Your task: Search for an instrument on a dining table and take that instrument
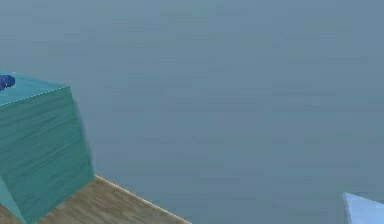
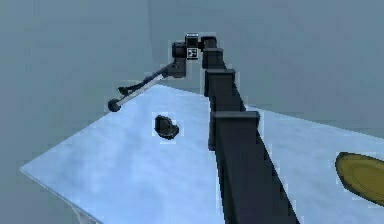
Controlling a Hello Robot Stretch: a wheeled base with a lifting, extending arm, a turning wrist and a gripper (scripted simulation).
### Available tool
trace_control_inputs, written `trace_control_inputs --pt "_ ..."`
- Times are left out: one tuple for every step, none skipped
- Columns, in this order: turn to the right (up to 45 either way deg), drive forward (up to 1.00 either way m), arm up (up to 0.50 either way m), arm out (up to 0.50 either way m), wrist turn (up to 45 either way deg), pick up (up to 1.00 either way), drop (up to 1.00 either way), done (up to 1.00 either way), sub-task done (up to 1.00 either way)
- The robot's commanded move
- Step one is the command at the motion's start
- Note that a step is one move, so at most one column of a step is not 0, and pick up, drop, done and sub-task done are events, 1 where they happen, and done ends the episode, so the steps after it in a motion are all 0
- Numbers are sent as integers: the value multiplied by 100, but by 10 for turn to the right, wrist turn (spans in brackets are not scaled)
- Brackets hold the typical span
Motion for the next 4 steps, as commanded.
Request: trace_control_inputs --pt "0 0 0 0 450 0 0 0 0" --pt "0 0 0 0 240 0 0 0 0" --pt "0 0 -26 0 0 0 0 0 0" --pt "0 0 0 0 0 100 0 0 0"
